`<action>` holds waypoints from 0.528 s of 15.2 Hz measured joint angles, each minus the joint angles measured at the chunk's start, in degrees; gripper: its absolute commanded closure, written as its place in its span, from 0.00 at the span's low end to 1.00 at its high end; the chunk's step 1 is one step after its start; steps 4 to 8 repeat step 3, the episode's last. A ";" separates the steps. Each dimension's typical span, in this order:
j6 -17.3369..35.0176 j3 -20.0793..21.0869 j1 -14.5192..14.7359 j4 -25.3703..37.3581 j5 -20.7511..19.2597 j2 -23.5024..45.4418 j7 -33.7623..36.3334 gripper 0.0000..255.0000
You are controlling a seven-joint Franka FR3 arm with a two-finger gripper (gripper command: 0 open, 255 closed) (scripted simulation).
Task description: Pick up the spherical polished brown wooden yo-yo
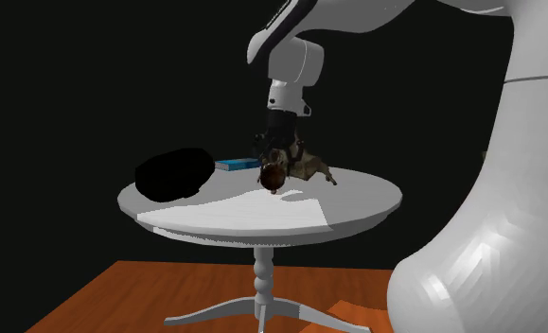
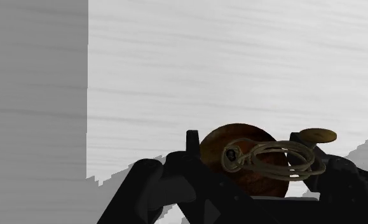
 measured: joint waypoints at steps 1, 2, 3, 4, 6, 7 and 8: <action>-0.63 -0.05 -0.04 0.72 -0.05 0.08 0.03 1.00; -1.37 -0.11 -0.09 1.35 -0.07 -0.01 0.07 1.00; -1.80 -0.13 -0.10 1.70 -0.06 -0.10 0.13 1.00; -1.80 -0.13 -0.10 1.70 -0.06 -0.10 0.13 1.00; -1.80 -0.13 -0.10 1.70 -0.06 -0.10 0.13 1.00; -1.80 -0.13 -0.10 1.70 -0.06 -0.10 0.13 1.00; -1.80 -0.13 -0.10 1.70 -0.06 -0.10 0.13 1.00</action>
